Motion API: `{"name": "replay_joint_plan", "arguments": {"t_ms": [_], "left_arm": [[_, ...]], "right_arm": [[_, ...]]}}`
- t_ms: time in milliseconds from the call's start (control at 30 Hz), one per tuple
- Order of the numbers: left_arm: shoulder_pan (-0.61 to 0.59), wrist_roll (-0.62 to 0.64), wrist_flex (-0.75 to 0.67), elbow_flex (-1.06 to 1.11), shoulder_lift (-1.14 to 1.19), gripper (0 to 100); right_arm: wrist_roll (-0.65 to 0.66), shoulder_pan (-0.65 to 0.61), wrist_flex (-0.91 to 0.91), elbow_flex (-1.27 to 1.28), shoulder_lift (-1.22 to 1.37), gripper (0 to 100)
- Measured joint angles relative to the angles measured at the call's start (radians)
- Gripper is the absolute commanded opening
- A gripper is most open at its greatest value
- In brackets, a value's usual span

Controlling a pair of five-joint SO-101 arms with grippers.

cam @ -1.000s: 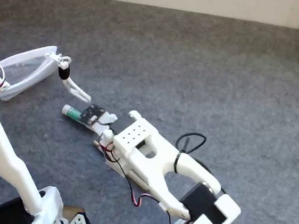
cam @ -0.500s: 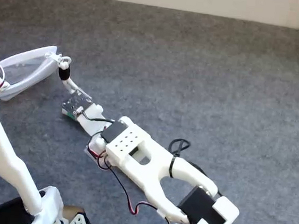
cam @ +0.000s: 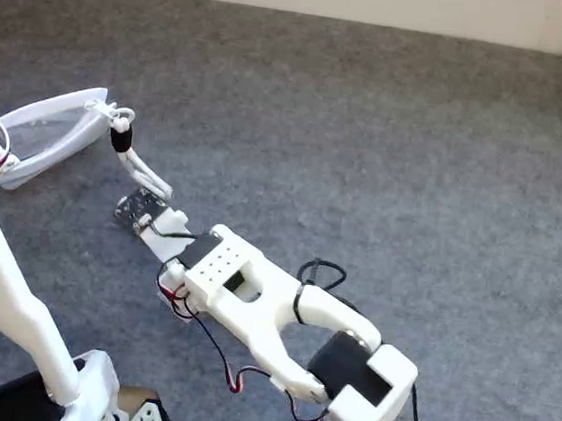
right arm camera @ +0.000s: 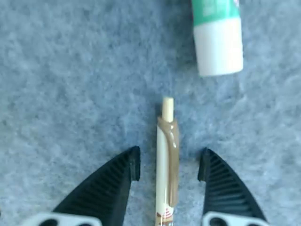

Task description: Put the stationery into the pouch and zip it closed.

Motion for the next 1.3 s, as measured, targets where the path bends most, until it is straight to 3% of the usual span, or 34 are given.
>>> {"name": "replay_joint_plan", "arguments": {"t_ms": [400,933,1300], "left_arm": [[0.000,0.000,0.000,0.000,0.000,1],[0.003,0.000,0.000,0.000,0.000,1],[0.138,0.005,0.000,0.000,-0.002,1]], "right_arm": [[-0.002,0.020,0.000,-0.038,0.037,1.4],[0.000,0.012,0.083,-0.003,-0.149,0.9],[0.000,0.011,0.084,0.118,-0.431,0.9]]}}
